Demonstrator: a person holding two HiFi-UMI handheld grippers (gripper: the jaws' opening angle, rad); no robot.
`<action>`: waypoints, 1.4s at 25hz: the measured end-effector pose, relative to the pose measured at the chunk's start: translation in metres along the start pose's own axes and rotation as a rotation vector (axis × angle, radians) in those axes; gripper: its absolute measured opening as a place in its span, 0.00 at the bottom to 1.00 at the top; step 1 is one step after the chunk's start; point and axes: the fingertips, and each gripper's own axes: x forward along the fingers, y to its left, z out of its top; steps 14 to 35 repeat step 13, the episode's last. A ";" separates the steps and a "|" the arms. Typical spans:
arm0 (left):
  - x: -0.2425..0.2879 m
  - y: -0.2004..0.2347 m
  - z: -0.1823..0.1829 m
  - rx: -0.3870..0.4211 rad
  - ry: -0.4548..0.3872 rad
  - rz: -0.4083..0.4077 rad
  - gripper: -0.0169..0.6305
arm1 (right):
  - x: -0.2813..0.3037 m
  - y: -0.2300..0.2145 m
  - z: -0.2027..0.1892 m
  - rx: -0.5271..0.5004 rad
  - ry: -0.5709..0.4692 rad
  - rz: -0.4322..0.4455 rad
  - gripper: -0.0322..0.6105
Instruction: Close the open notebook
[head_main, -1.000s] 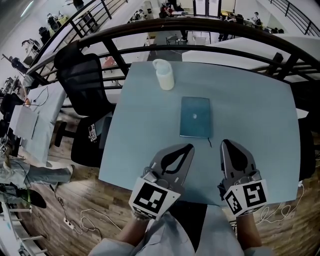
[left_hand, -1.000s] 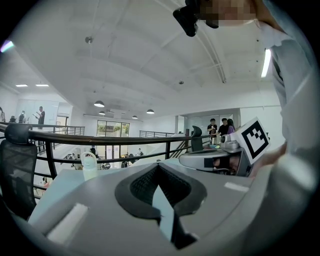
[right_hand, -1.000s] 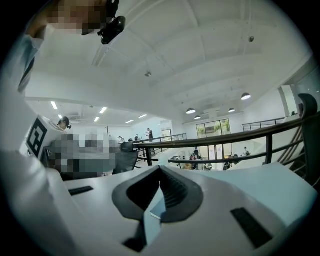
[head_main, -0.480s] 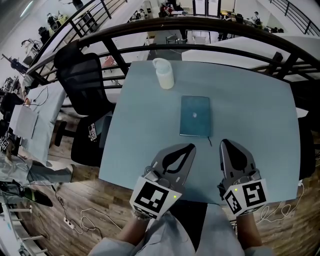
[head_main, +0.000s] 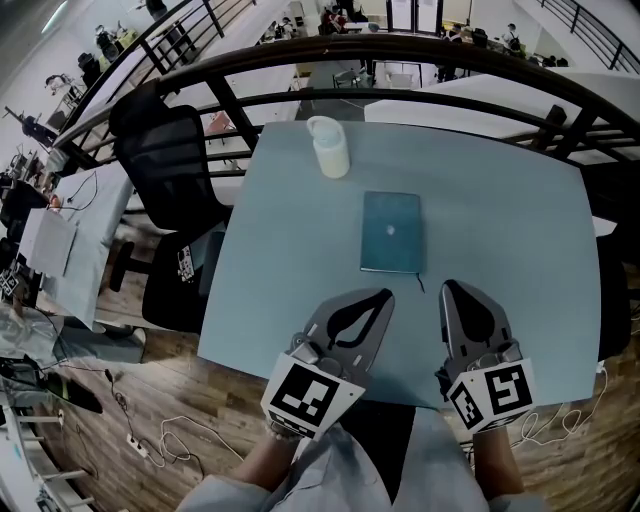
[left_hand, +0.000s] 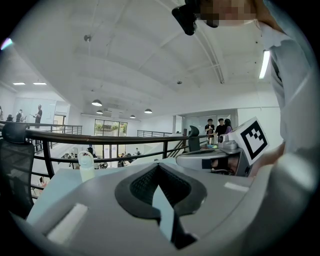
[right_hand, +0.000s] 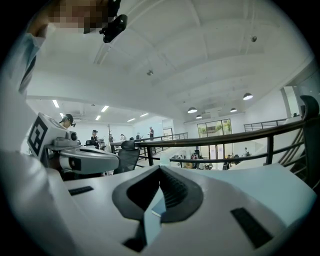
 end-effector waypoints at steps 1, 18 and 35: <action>0.000 0.000 0.000 0.000 0.000 0.001 0.03 | 0.000 0.000 0.000 -0.001 0.001 0.000 0.05; 0.000 -0.003 -0.004 0.040 -0.008 -0.015 0.03 | -0.002 0.001 -0.003 -0.001 0.003 0.007 0.05; 0.000 -0.003 -0.004 0.040 -0.008 -0.015 0.03 | -0.002 0.001 -0.003 -0.001 0.003 0.007 0.05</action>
